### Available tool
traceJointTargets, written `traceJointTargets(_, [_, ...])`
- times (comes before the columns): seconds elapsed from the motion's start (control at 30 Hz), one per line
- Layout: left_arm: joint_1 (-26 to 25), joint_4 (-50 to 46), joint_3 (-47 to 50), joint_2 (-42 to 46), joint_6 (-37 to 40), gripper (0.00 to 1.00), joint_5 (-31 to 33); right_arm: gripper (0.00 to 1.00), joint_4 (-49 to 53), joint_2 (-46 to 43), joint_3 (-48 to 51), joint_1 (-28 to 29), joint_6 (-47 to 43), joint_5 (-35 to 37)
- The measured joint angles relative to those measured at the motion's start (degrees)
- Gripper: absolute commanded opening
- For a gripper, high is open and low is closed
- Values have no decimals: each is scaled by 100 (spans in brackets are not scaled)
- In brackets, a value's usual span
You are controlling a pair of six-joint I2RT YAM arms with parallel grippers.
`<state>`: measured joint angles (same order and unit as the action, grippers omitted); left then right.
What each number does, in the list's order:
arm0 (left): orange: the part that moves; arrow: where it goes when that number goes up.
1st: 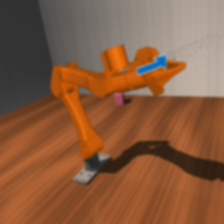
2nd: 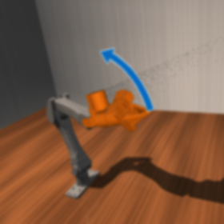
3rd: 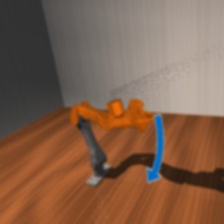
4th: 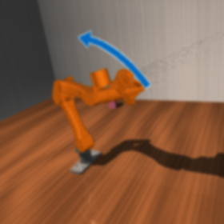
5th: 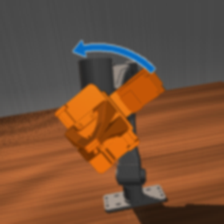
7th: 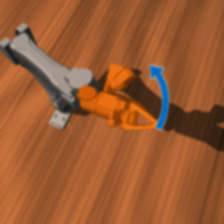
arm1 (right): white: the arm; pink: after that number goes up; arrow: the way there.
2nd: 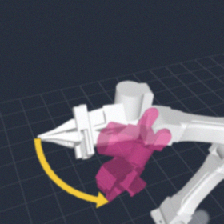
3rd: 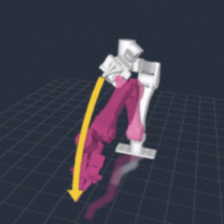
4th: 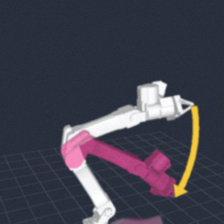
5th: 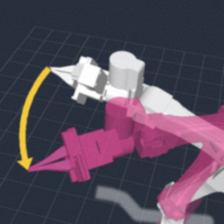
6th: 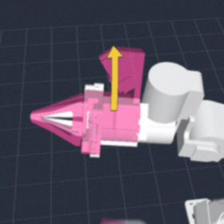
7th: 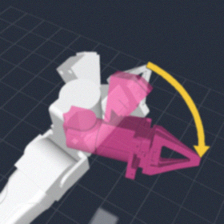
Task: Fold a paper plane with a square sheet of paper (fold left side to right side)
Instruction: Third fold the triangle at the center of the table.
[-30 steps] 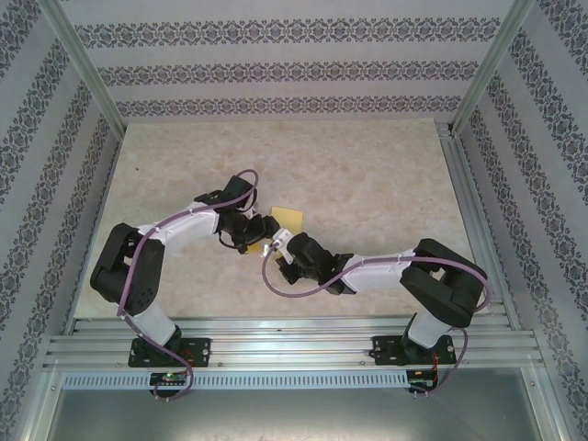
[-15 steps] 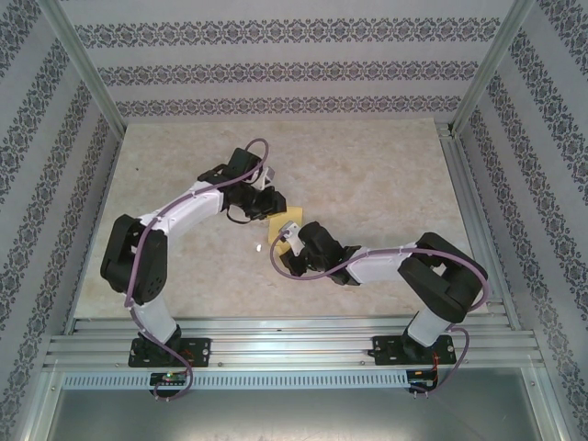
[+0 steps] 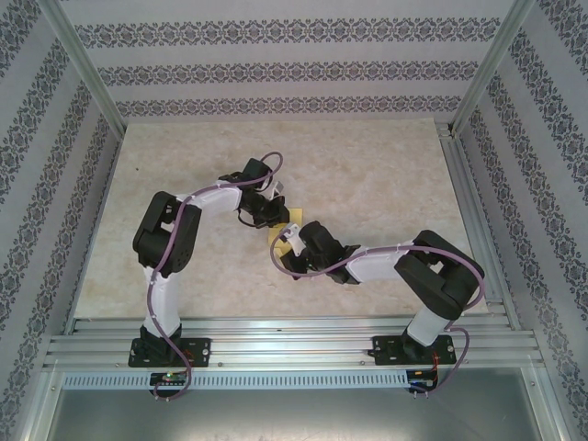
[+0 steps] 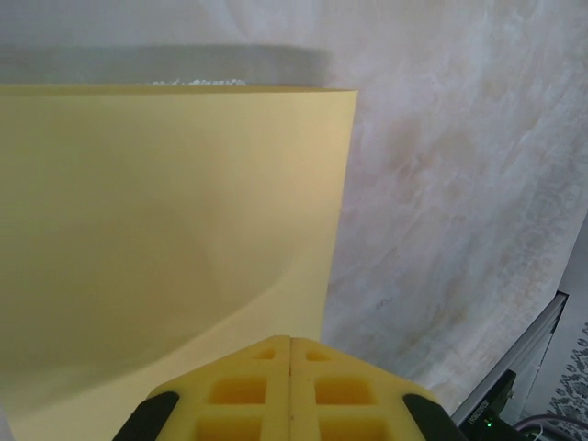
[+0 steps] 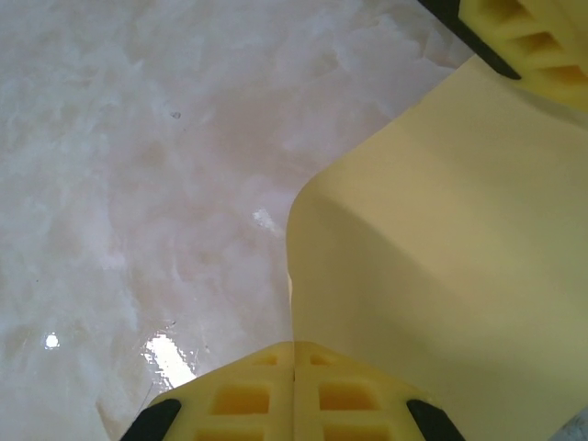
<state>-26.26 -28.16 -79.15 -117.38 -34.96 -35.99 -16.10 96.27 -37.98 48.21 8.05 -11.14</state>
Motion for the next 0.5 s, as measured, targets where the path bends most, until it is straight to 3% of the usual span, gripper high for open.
traceJointTargets(0.5, [0,39,0,-328,431,0,140,0,195,4,-68,-590,337,-654])
